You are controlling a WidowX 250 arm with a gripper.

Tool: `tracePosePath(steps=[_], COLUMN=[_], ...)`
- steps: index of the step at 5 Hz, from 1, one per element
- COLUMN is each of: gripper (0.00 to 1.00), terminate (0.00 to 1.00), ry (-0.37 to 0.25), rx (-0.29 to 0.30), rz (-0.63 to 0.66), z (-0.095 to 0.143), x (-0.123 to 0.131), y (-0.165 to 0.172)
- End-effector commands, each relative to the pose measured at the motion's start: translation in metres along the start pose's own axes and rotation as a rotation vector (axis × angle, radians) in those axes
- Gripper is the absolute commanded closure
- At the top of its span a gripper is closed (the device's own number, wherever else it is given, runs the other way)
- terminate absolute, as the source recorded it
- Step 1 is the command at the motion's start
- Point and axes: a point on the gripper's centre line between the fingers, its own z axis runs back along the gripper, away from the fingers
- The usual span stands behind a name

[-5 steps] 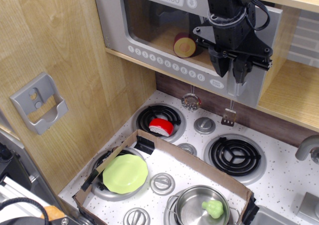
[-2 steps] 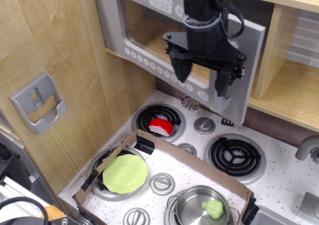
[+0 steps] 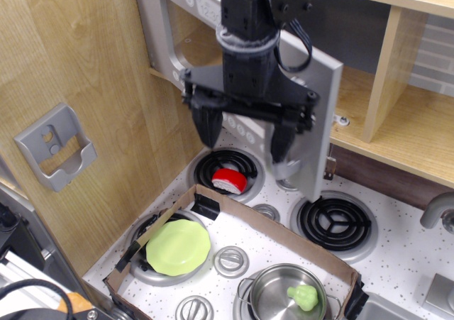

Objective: Open microwave

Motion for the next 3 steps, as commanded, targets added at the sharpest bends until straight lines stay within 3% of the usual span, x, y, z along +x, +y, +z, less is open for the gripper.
tracePosePath(steps=[1, 2, 3], gripper=[0.0, 0.0, 0.0], terminate=[0.0, 0.0, 0.0], ry=[-0.008, -0.051, -0.107], rx=[-0.069, -0.104, -0.151], rz=[0.088, -0.048, -0.156], z=[0.028, 0.032, 0.032], x=[-0.058, -0.052, -0.025], y=[-0.069, -0.102, -0.115])
